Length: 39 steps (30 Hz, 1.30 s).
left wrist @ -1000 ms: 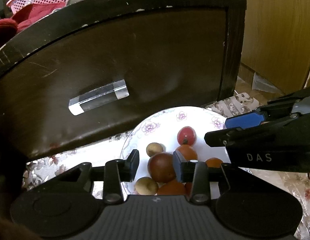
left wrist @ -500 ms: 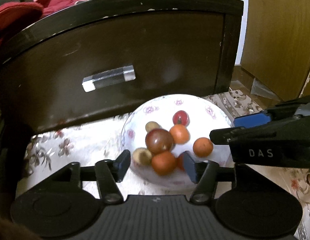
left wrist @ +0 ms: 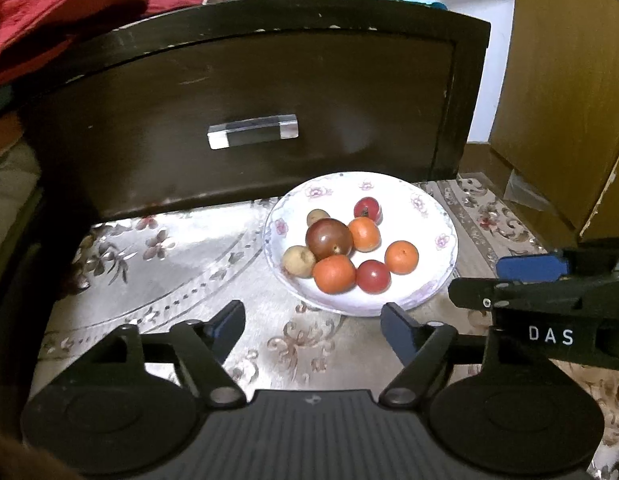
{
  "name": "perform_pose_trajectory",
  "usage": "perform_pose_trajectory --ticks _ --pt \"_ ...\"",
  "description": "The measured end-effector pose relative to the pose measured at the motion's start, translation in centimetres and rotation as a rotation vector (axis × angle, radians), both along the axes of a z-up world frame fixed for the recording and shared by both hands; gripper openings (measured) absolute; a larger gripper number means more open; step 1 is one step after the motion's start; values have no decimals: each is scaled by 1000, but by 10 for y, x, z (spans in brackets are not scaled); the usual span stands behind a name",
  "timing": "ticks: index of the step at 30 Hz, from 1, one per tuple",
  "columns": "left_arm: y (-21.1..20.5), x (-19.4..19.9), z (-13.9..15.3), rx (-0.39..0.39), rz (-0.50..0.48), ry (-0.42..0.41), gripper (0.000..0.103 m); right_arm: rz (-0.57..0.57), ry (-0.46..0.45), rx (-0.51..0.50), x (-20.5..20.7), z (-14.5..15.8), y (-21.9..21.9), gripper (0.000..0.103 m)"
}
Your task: Organize fruits
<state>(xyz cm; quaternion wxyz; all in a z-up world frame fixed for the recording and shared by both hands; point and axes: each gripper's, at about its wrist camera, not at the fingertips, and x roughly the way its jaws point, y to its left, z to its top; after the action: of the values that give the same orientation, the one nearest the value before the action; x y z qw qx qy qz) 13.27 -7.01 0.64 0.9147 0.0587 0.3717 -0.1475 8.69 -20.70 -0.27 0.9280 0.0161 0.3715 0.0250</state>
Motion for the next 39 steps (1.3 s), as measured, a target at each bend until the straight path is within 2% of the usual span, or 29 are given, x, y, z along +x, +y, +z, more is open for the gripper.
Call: perform_pose_trajectory --ticks 4,11,16,27,33,39 --pt "5 -13 2 8 32 -12 95 -7 -4 9 -14 2 3 44" --pt "11 -33 2 17 72 -13 103 -13 -1 22 -36 3 7 44" --pt "13 -49 3 46 94 -29 103 -9 3 25 -49 2 10 44" --pt "24 -75 0 27 125 -11 103 0 7 28 -75 2 17 44" --pt "23 -89 -4 84 133 -5 103 14 -1 36 -86 4 21 50" --pt "14 -102 -3 140 105 -20 103 31 -13 37 -96 7 25 50"
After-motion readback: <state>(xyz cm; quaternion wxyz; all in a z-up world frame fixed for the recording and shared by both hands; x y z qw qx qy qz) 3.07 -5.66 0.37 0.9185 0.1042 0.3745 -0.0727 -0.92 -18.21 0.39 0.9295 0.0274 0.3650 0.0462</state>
